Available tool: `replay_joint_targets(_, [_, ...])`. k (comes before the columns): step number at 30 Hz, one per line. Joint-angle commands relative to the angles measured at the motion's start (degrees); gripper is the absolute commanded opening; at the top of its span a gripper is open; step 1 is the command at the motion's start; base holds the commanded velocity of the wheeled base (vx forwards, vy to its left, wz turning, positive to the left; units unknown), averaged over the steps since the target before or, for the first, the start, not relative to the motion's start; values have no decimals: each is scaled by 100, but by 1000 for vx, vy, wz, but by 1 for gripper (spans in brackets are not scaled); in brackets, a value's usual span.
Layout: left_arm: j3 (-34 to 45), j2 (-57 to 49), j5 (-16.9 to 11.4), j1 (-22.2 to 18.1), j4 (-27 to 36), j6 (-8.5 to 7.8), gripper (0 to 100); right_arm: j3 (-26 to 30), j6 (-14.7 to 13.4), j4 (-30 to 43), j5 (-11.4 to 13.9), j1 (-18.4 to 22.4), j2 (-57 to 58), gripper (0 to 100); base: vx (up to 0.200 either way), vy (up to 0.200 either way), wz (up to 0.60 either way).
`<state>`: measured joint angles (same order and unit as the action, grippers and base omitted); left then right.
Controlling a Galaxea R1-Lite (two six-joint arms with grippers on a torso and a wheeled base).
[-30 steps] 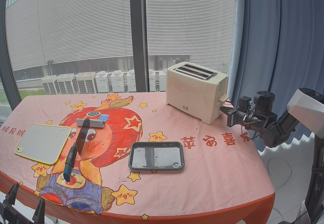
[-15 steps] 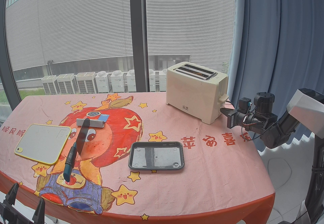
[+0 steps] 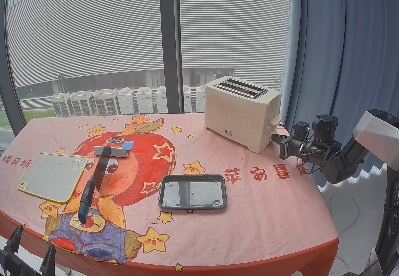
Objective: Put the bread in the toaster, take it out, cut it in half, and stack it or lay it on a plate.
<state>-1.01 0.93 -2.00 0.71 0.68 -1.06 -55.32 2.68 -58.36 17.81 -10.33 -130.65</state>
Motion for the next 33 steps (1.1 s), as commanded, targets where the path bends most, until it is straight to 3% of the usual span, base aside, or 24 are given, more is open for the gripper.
replay_joint_targets(1, [84,-31,-2,0,2,1,100,13,4,0,3,-5,-5,0,0,0,0])
replay_joint_targets(33, [75,-31,-2,0,2,1,100,100,39,0,3,-13,-13,0,0,0,0])
